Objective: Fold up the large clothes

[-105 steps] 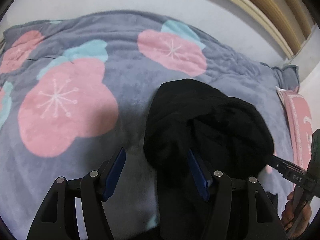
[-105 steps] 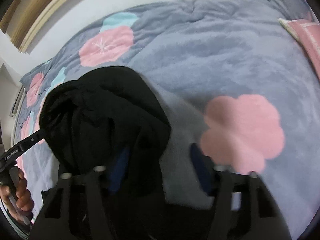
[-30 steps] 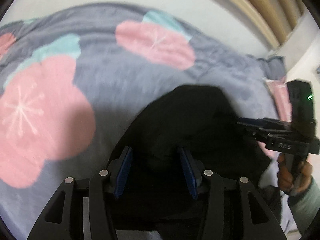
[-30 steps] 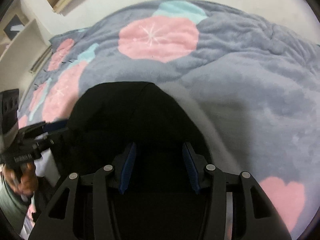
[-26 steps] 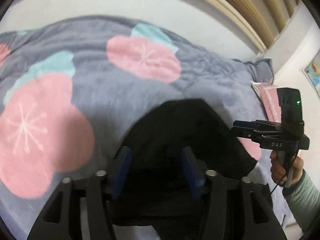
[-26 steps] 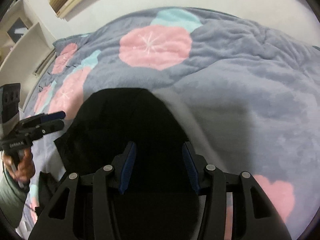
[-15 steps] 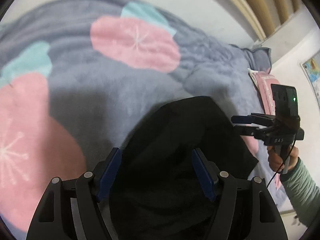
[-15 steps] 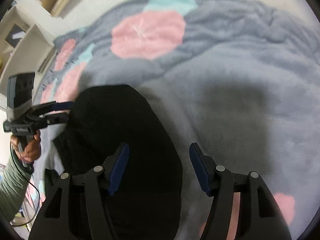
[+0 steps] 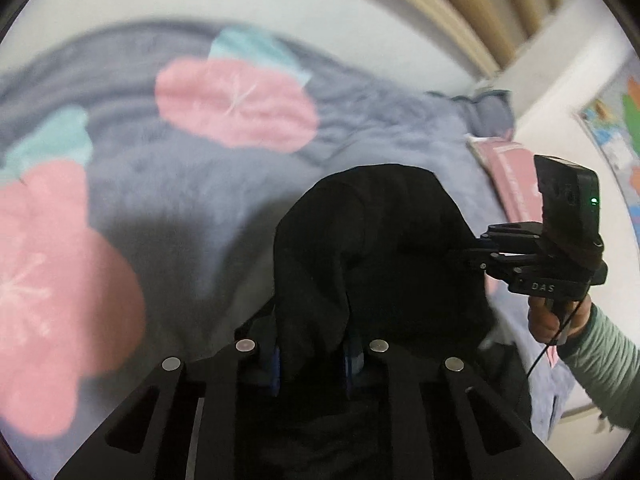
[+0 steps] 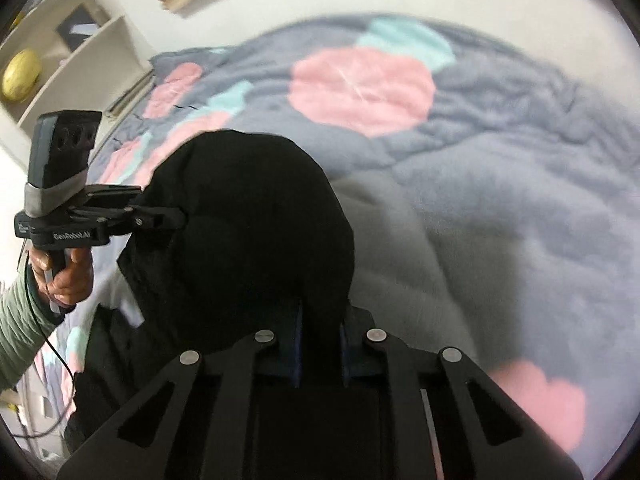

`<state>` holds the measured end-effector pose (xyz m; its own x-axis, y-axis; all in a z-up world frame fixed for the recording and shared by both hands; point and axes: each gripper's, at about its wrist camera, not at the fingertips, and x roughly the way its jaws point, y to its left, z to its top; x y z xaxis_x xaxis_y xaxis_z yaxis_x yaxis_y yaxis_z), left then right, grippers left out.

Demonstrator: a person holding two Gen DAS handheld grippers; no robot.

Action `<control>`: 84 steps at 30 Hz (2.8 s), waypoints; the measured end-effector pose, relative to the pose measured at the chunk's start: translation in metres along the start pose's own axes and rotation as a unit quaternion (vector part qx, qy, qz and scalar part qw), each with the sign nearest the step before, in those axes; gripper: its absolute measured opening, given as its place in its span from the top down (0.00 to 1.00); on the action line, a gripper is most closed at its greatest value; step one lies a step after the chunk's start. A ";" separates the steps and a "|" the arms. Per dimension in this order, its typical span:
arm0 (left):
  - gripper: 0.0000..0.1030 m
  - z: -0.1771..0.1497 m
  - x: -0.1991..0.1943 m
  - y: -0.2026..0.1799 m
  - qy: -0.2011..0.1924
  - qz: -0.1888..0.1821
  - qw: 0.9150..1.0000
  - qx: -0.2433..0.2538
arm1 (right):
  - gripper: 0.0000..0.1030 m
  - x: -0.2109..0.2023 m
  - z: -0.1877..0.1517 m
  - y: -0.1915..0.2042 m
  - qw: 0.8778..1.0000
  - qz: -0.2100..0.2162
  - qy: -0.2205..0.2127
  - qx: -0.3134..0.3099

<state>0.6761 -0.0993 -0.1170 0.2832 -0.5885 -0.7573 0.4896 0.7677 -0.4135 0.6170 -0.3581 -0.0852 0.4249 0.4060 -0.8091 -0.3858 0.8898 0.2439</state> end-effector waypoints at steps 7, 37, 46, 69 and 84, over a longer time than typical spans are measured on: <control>0.80 -0.051 -0.097 -0.074 -0.039 0.016 0.997 0.057 | 0.84 -0.101 -0.059 0.080 0.997 -0.031 -0.057 -0.039; 0.49 -0.315 -0.213 -0.130 0.036 0.019 0.999 -0.023 | 0.66 -0.189 -0.247 0.166 0.998 -0.035 -0.012 0.060; 0.48 -0.249 -0.185 -0.123 -0.027 -0.022 0.995 -0.093 | 0.51 -0.108 -0.212 0.194 0.996 -0.025 0.030 0.084; 0.49 -0.323 -0.203 -0.156 -0.016 0.003 0.997 -0.075 | 0.51 -0.141 -0.281 0.232 0.996 -0.044 0.005 0.073; 0.49 -0.374 -0.101 -0.118 0.008 0.053 0.996 -0.073 | 0.51 -0.038 -0.336 0.227 0.993 -0.102 0.002 0.060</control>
<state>0.2815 -0.0361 -0.1807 0.3125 -0.4993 -0.8081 0.3318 0.8545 -0.3997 0.2379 -0.2418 -0.1785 0.4812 0.2139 -0.8501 -0.1908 0.9721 0.1366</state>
